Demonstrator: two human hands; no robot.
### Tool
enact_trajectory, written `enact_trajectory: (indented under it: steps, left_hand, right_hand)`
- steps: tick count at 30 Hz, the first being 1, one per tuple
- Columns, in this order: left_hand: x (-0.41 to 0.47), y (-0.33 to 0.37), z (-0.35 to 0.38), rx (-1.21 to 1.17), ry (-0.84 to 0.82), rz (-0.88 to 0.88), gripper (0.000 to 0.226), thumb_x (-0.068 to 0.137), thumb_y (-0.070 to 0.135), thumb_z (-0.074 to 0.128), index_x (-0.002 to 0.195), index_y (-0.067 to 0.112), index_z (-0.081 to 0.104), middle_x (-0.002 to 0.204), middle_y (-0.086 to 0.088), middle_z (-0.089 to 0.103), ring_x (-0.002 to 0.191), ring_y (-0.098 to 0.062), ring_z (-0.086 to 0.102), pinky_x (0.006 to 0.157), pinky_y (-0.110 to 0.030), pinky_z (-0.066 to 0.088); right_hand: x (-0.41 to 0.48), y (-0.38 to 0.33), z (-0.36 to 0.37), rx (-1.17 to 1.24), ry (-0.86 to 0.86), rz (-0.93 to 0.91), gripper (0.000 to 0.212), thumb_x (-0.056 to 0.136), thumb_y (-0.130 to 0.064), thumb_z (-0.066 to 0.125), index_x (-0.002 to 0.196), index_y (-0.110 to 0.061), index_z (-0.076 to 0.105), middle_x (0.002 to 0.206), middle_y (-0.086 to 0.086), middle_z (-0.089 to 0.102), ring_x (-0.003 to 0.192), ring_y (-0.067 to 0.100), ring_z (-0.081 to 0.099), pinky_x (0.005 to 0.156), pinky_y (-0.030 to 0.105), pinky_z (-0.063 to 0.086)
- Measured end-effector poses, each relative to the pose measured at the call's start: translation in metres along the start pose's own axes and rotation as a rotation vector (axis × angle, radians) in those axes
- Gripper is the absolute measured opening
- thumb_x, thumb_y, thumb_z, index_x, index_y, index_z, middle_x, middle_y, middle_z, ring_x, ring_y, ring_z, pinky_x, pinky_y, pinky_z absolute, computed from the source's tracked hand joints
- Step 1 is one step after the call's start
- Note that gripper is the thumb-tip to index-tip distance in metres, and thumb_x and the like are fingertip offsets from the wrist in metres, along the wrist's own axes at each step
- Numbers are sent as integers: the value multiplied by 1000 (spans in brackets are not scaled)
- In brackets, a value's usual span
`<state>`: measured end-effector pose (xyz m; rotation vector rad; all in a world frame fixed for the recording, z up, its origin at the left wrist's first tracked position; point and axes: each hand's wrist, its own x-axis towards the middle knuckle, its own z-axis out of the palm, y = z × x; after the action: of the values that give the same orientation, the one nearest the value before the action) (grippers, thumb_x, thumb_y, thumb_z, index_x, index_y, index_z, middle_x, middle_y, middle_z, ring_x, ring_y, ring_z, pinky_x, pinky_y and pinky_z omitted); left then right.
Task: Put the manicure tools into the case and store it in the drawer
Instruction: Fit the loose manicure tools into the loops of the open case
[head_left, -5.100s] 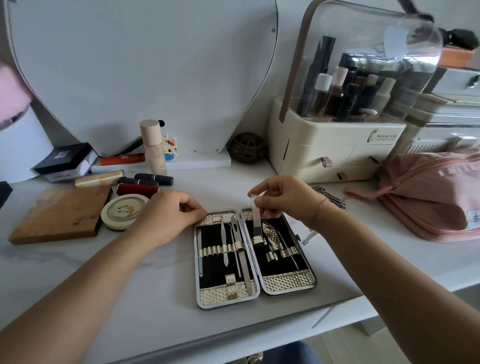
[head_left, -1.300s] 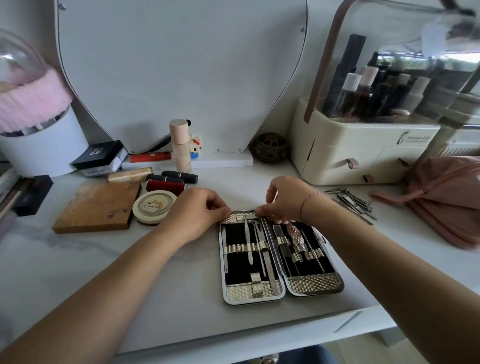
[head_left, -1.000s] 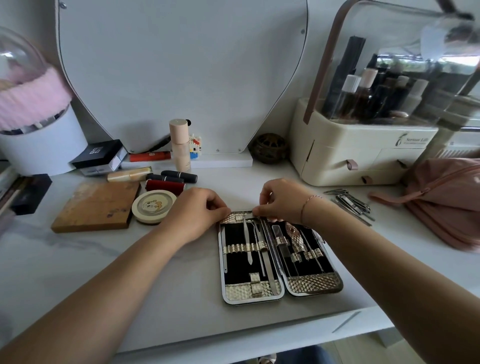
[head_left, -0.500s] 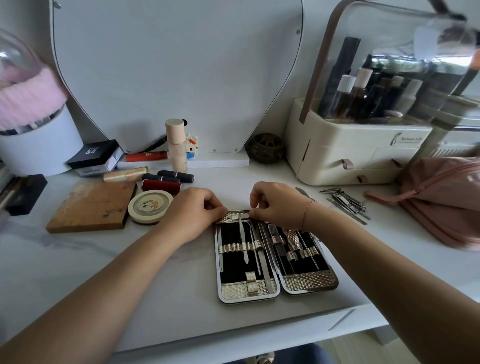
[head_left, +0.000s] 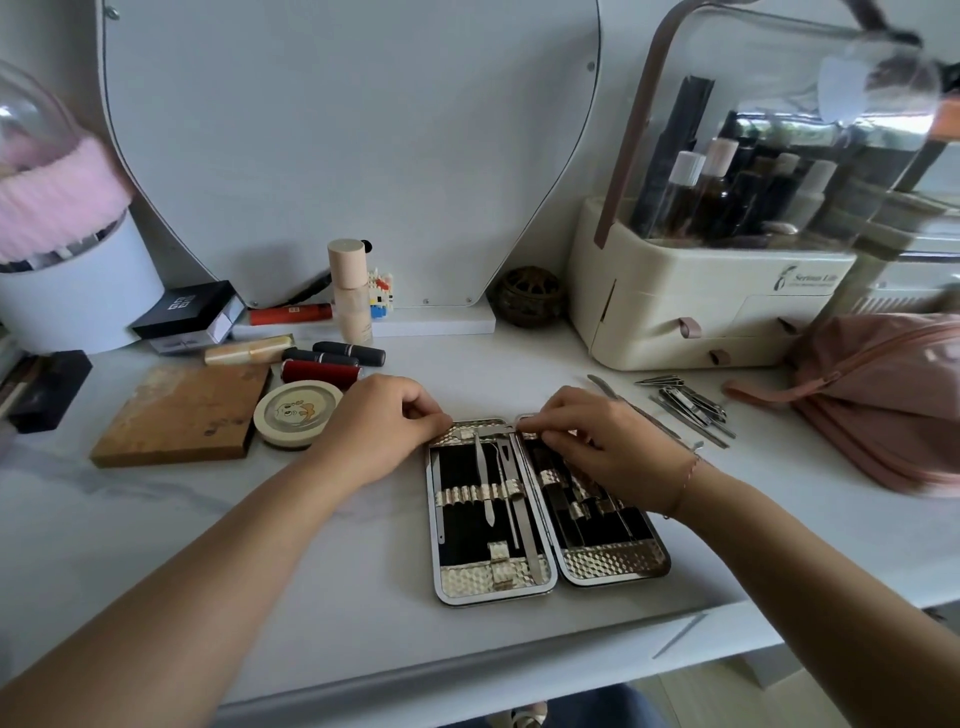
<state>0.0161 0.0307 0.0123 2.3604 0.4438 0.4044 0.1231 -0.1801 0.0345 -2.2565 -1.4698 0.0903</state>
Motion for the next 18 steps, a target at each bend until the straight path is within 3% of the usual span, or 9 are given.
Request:
enact_trajectory:
  steps: [5, 12, 18]
  left_hand:
    - [0, -1, 0, 1, -4, -15, 8, 77, 32, 73, 77, 24, 72, 76, 10, 70, 75, -5, 63, 69, -25, 49]
    - [0, 0, 1, -1, -1, -9, 7, 78, 30, 72, 78, 23, 73, 77, 12, 70, 74, -2, 61, 65, -19, 46]
    - [1, 0, 2, -1, 8, -16, 7, 78, 30, 73, 78, 23, 73, 76, 12, 69, 74, -2, 61, 61, -16, 42]
  right_hand:
    - [-2, 6, 3, 21, -21, -15, 30, 93, -18, 52, 121, -21, 63, 105, -3, 57, 86, -5, 51, 78, 1, 33]
    - [1, 6, 4, 11, -32, -25, 41, 90, -38, 41, 120, -22, 63, 104, -5, 56, 89, 2, 52, 77, 1, 33]
    - [2, 5, 4, 3, -64, -27, 44, 90, -41, 37, 122, -23, 61, 105, -5, 54, 92, 4, 53, 78, 1, 33]
